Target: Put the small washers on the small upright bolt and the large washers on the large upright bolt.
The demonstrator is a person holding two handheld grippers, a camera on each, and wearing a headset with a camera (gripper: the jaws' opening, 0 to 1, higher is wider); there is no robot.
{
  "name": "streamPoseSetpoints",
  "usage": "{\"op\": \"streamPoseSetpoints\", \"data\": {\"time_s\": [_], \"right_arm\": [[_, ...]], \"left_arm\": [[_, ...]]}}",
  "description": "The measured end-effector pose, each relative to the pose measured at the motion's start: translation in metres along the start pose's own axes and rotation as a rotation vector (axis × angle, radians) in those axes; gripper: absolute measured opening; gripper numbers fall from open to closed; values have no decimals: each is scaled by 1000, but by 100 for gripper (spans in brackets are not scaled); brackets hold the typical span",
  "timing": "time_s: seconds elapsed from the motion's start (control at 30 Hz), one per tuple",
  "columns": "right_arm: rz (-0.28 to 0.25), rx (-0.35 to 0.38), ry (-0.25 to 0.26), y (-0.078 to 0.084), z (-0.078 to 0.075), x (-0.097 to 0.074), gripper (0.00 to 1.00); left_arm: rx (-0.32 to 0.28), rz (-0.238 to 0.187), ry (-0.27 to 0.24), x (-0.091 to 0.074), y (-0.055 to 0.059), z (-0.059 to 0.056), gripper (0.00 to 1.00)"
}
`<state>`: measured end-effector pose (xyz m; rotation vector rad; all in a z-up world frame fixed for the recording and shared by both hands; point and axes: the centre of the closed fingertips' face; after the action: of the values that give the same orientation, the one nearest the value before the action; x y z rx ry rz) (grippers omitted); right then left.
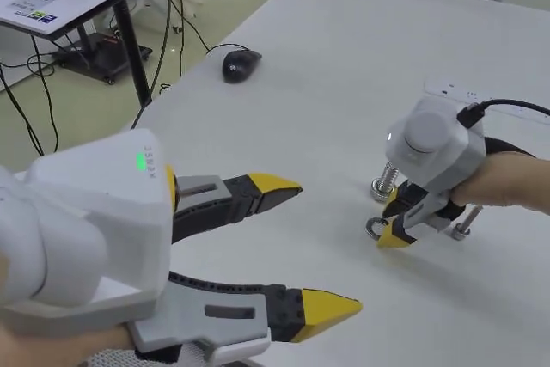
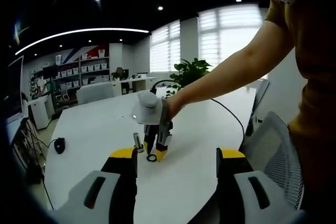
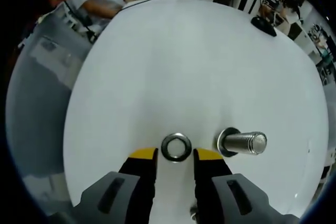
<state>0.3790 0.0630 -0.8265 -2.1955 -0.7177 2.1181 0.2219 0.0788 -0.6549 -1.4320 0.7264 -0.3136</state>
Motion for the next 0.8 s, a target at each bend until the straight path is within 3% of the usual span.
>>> {"op": "streamPoseSetpoints", "data": {"time_s": [0.47,0.8], "right_arm": [[30,-7,14,-3,1,1,22],[21,3,7,-3,4,0,21]], "left_arm": [[-3,2,9,2,2,-1,60],[-2,7,16,2,3,-2,60]]}}
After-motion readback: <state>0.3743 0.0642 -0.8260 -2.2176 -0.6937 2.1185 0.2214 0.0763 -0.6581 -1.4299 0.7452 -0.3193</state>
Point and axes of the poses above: the centre of the closed fingertips' face, and the gripper's own axes: x roughly forward along the fingers, z roughly to its left, y roughly out of its underside, and after that the axes turned 5 degrees about y, right-handed
